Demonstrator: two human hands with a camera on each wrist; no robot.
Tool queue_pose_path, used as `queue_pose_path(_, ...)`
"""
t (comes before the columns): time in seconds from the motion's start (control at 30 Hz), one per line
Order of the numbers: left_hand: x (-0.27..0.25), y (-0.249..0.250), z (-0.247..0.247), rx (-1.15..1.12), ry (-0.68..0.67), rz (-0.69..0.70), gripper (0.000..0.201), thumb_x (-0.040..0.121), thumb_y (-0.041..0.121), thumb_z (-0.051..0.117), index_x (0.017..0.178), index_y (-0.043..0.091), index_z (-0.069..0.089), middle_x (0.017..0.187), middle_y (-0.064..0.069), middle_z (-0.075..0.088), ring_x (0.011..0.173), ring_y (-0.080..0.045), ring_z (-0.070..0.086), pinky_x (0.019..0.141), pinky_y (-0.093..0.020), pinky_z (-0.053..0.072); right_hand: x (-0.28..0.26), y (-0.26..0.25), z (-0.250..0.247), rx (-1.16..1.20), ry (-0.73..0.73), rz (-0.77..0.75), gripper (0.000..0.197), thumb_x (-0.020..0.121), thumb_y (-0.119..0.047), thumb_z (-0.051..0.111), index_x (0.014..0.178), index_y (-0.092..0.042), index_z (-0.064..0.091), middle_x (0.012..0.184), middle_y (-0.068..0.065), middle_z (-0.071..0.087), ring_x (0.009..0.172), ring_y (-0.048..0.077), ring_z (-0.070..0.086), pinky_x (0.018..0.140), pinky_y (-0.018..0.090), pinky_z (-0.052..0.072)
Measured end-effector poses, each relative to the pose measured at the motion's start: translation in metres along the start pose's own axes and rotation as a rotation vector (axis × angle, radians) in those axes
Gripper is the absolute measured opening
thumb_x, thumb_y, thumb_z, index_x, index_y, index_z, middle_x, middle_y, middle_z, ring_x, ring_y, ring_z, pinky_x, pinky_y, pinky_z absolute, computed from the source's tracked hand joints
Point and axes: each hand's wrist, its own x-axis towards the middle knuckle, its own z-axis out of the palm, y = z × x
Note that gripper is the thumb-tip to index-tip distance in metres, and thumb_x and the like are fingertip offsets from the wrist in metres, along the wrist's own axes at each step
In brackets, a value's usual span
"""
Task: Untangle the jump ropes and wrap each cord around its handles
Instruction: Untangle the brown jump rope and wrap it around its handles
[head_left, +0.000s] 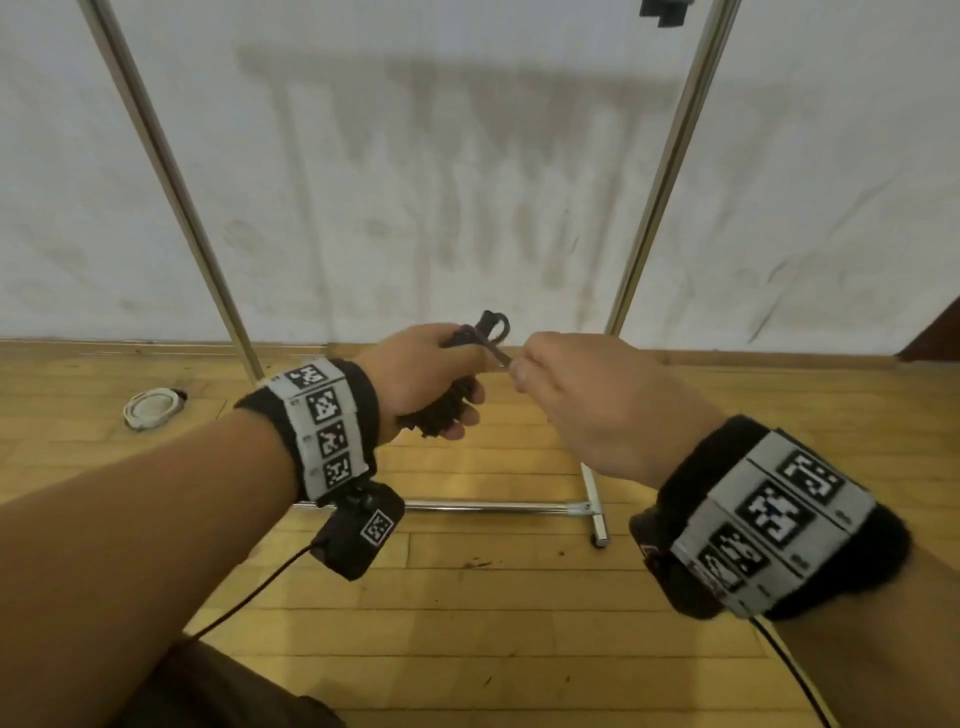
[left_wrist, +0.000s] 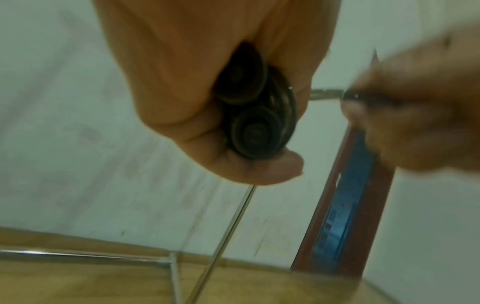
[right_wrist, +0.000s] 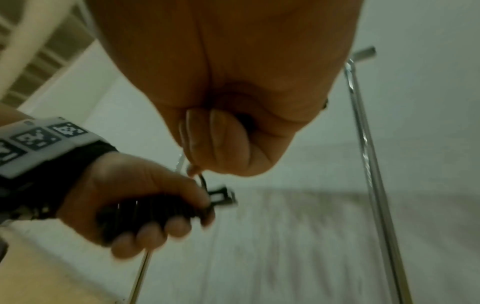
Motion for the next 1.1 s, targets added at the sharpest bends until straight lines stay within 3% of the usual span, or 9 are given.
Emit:
queue_pose_path(0.17, -0.013, 0.012, -0.006, -0.31, -0.253, 0.097, 0.033, 0.087, 0.021, 0.079, 0.11, 0.01, 0.06, 0.074, -0.007, 0.063, 0.055, -0.02, 0.058, 0.047, -0.032, 0.05, -0.003, 0.037, 0.011, 0.552, -0.05, 0.039, 0.028, 0.109, -0.029, 0.042, 0.094, -0.02, 0.063, 0.063, -0.003, 0.047, 0.053, 0.01, 0.042, 0.05, 0.026, 0.038)
queue_pose_path(0.27, -0.023, 0.018, -0.003, -0.307, -0.389, 0.104, 0.052, 0.083, 0.055, 0.083, 0.106, 0.012, 0.065, 0.071, -0.007, 0.062, 0.051, -0.02, 0.058, 0.045, -0.029, 0.05, 0.0, 0.05, 0.008, 0.792, -0.135, 0.055, 0.027, 0.108, -0.024, 0.047, 0.095, -0.011, 0.066, 0.062, 0.0, 0.044, 0.048, 0.012, 0.037, 0.04, 0.024, 0.031)
queue_pose_path(0.4, -0.033, 0.019, 0.004, 0.084, -0.432, 0.131, 0.032, 0.094, 0.053, 0.07, 0.091, 0.022, 0.072, 0.071, -0.008, 0.067, 0.053, -0.024, 0.063, 0.049, -0.029, 0.053, 0.005, 0.062, 0.003, 0.93, -0.301, 0.169, 0.023, 0.104, -0.015, 0.054, 0.107, 0.003, 0.068, 0.064, 0.003, 0.051, 0.048, 0.011, 0.041, 0.042, 0.026, 0.032)
queue_pose_path(0.5, -0.038, 0.008, 0.023, 0.52, -0.487, 0.021, 0.029, 0.098, 0.054, 0.067, 0.092, 0.026, 0.069, 0.073, 0.0, 0.074, 0.06, -0.018, 0.07, 0.057, -0.025, 0.057, 0.014, 0.06, 0.0, 0.875, -0.335, 0.256, 0.022, 0.103, -0.009, 0.055, 0.107, 0.007, 0.07, 0.065, 0.006, 0.056, 0.05, 0.009, 0.045, 0.047, 0.023, 0.034)
queue_pose_path(0.63, -0.032, -0.006, 0.044, 0.737, -0.343, -0.048, 0.027, 0.101, 0.05, 0.064, 0.095, 0.024, 0.068, 0.07, 0.004, 0.075, 0.054, -0.01, 0.067, 0.051, -0.021, 0.052, 0.032, 0.02, -0.009, 0.448, -0.23, 0.162, 0.017, 0.096, -0.025, 0.068, 0.091, -0.011, 0.077, 0.066, 0.001, 0.07, 0.051, 0.014, 0.059, 0.061, 0.028, 0.052)
queue_pose_path(0.77, -0.02, 0.0, 0.026, 0.489, -0.157, -0.118, 0.012, 0.108, 0.035, 0.057, 0.107, 0.024, 0.059, 0.073, -0.002, 0.076, 0.054, -0.016, 0.068, 0.045, -0.026, 0.052, 0.034, -0.013, -0.002, 0.167, 0.019, 0.043, 0.022, 0.099, -0.025, 0.057, 0.093, -0.026, 0.078, 0.086, -0.008, 0.074, 0.076, 0.006, 0.068, 0.072, 0.021, 0.055)
queue_pose_path(0.93, -0.014, -0.002, 0.004, 0.237, -0.064, 0.043, 0.013, 0.107, 0.037, 0.059, 0.116, 0.028, 0.064, 0.088, -0.005, 0.081, 0.065, -0.027, 0.076, 0.051, -0.031, 0.056, 0.023, 0.008, 0.0, 0.504, 0.233, 0.108, 0.018, 0.095, -0.025, 0.069, 0.106, -0.036, 0.079, 0.096, -0.022, 0.074, 0.094, -0.008, 0.065, 0.073, 0.004, 0.043)
queue_pose_path(1.0, -0.013, 0.0, 0.002, 0.19, -0.066, 0.071, 0.014, 0.107, 0.037, 0.06, 0.115, 0.026, 0.064, 0.089, -0.006, 0.08, 0.066, -0.028, 0.076, 0.051, -0.031, 0.056, 0.019, 0.017, 0.004, 0.757, 0.303, 0.132, 0.016, 0.094, -0.02, 0.072, 0.102, -0.03, 0.081, 0.096, -0.015, 0.078, 0.095, -0.004, 0.069, 0.084, 0.013, 0.052)
queue_pose_path(1.1, -0.013, 0.002, 0.002, 0.109, -0.089, 0.09, 0.018, 0.107, 0.037, 0.061, 0.119, 0.024, 0.065, 0.092, -0.006, 0.08, 0.067, -0.031, 0.075, 0.053, -0.034, 0.057, 0.019, 0.02, 0.008, 1.275, 0.267, 0.164, 0.017, 0.097, -0.002, 0.065, 0.105, -0.008, 0.078, 0.103, 0.01, 0.079, 0.1, 0.02, 0.076, 0.088, 0.027, 0.06)
